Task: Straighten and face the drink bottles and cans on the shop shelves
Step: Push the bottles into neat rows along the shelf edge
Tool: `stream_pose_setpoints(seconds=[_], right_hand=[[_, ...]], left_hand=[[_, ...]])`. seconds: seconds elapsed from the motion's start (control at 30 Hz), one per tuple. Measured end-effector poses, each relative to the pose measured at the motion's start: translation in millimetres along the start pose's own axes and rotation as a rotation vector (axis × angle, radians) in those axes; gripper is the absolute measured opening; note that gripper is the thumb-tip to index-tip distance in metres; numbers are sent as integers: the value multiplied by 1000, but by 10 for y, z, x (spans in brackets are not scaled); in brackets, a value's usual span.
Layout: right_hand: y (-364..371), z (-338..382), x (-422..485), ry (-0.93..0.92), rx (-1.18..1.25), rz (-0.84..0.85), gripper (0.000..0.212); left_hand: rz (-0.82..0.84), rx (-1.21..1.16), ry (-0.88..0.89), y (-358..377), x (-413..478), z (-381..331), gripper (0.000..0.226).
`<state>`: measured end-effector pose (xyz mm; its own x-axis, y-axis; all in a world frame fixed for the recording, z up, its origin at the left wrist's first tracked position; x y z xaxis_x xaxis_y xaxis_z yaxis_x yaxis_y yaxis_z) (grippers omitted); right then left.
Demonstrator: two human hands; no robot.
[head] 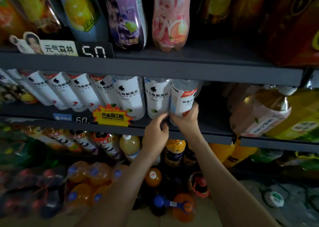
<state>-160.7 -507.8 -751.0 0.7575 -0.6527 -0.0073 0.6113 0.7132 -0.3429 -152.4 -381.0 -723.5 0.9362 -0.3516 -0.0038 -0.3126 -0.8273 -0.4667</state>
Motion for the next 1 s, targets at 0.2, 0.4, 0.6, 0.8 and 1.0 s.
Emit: stream_pose_setpoints(seconds=[0.2,0.4,0.6,0.8,1.0], right_hand=[[-72,25,9,-78,-187,-51,77],[77,99,20,-71,-274,-204,78],[-67,69,-10,-39,-251,-24,75],[-149,187,-201,7,-237,-2,82],[-1031,-65,-508,-55,-192,-211,32]], left_hand=[[101,-52,-61,-9,96,-117,43],[131,-54,-105,42,102,-174,48],[175,-33,-189,114,8,-295,59],[125,72,-230,40,-66,-453,53],[-21,5,-173,576,-353,-661,26]])
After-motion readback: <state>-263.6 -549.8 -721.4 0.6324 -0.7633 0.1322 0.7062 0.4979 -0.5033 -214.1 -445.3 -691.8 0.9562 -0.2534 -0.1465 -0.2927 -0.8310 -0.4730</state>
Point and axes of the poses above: each hand's wrist, its own x-axis towards the middle knuckle, its own y-axis out of the palm, z = x × y, the point moved 1 cm from there along x, towards the middle knuckle, and after that the axes turned 7 degrees about -x, right-handed, at the moved point
